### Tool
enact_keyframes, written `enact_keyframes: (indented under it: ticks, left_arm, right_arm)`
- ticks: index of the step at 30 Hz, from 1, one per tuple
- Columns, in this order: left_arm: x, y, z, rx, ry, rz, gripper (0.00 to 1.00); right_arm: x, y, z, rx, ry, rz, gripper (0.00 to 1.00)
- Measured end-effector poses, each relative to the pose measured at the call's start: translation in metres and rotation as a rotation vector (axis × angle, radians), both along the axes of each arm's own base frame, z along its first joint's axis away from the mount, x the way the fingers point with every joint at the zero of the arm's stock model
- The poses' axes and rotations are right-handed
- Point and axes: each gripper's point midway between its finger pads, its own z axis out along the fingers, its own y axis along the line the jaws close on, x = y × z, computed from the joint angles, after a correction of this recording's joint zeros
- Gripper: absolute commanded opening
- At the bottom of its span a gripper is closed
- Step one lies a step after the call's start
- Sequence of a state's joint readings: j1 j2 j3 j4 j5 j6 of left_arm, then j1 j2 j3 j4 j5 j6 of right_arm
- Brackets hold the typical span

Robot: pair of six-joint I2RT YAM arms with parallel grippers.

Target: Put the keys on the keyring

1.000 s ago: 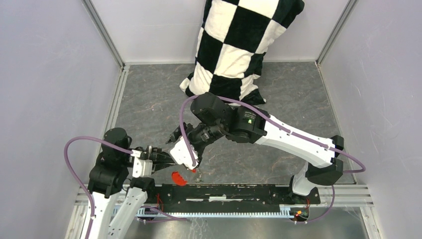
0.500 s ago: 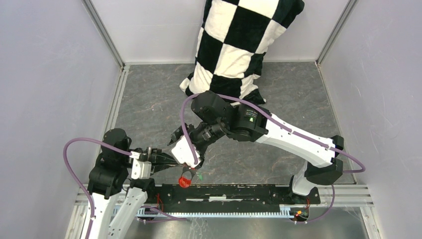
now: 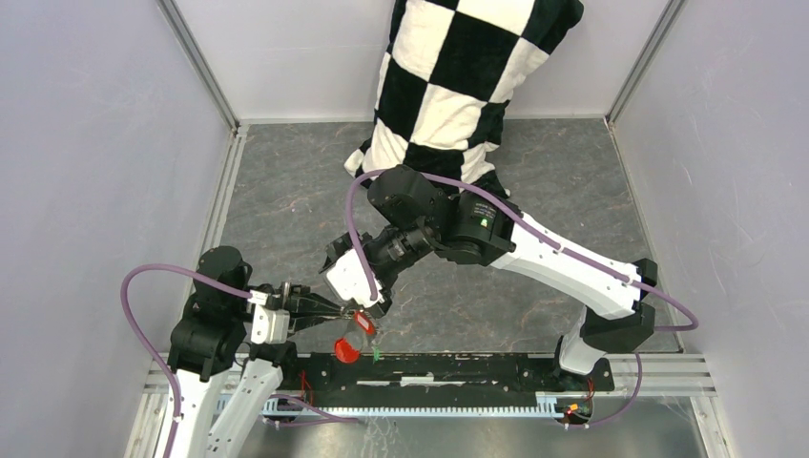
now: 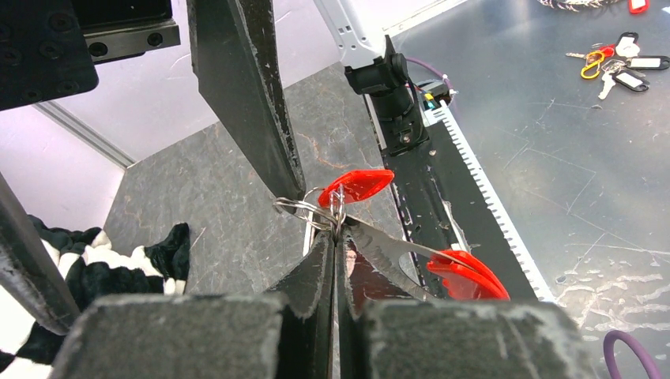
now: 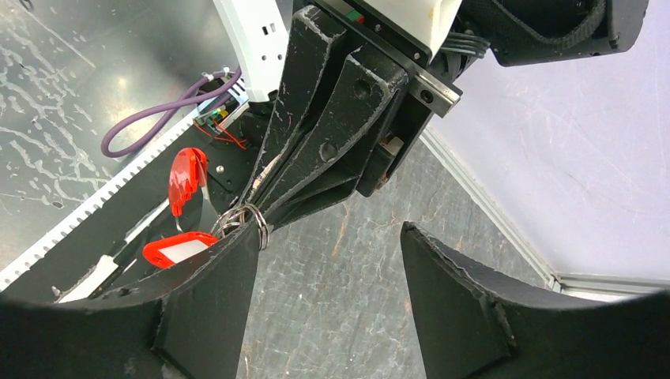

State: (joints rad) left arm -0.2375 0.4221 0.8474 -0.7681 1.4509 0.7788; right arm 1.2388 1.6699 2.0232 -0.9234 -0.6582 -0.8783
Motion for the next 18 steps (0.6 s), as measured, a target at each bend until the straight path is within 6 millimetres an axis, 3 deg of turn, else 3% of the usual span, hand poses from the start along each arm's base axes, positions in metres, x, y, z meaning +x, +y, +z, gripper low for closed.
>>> enact_keyframes:
  ticks: [18]
  left_arm:
    - [-0.0001,0.0,0.0001,0.0,0.0,0.0,0.02]
  right_arm:
    - [0.0079,0.0028,0.0066,-0.008,0.119,-0.045,0.71]
